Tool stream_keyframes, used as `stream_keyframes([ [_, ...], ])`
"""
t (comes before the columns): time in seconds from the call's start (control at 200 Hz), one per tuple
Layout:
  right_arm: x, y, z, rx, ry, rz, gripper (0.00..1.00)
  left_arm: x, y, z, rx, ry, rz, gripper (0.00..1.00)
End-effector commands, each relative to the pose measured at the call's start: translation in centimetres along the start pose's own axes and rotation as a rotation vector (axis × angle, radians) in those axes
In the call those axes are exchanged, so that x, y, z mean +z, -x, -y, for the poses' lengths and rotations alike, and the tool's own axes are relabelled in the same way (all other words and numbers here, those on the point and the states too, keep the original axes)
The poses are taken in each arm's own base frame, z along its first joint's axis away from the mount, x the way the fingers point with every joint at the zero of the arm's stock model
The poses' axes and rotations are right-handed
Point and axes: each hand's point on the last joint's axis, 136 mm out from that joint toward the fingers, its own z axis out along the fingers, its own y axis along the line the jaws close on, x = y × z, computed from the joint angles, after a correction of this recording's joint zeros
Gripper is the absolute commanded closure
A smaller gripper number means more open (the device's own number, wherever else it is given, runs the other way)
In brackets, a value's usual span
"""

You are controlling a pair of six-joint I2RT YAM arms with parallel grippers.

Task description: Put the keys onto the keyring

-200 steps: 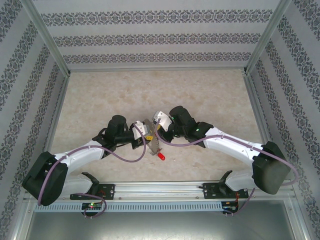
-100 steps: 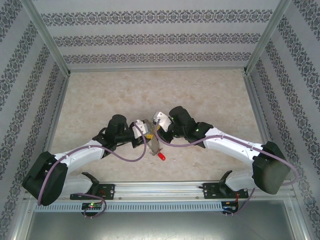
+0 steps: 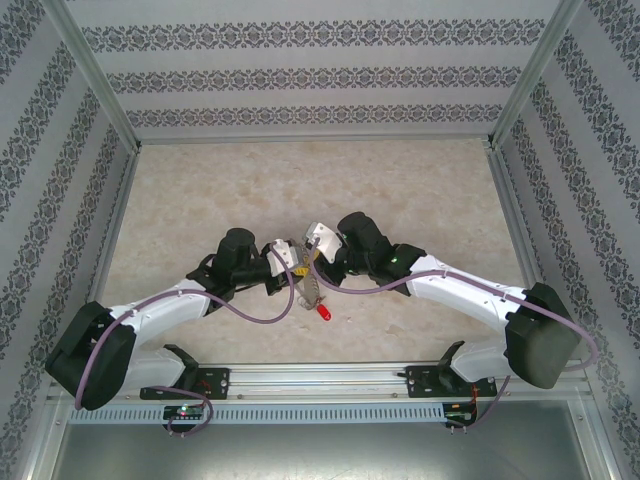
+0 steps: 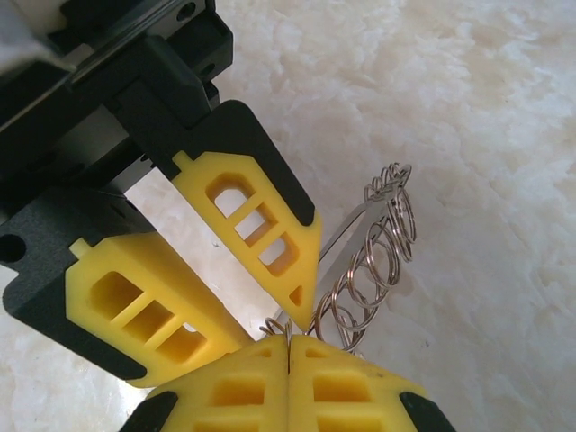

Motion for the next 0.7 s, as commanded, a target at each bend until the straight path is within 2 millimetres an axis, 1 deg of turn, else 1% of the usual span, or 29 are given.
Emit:
stream_keyframes([
  [0.0,-0.5,2.1,-0.8,-0.027,0.024,0.053,1.00,0.4,0.8,-0.1,0.021,0.001,0.005,0.80],
  [0.09,-0.6,2.0,-0.9,-0.029,0.026,0.051,1.00,0.4,0.7,-0.2,0.021,0.007,-0.004,0.85],
  [0.155,-0.7,1.8,-0.8,-0.028,0.018,0.046,1.00,0.3,0.5,-0.2,0.026,0.008,-0.012,0.86],
  [0.205,-0.8,1.7,-0.6,-0.029,0.006,0.043,1.00,0.3,0.4,-0.1,0.028,0.006,-0.020,0.90],
  [0.265,-0.9,1.5,-0.3,-0.027,-0.009,0.041,1.00,0.2,0.1,0.0,0.031,0.002,-0.031,0.91],
  [0.36,-1.1,1.2,0.3,-0.011,-0.038,0.036,1.00,0.1,-0.2,0.2,0.032,0.003,-0.041,1.00],
  [0.605,-0.4,-1.1,1.8,0.067,-0.086,-0.018,1.00,-0.1,0.0,0.1,0.031,0.021,-0.019,1.00],
  [0.694,-0.3,-1.4,2.1,0.085,-0.095,-0.020,1.00,-0.1,0.0,0.1,0.028,0.024,-0.008,1.00],
])
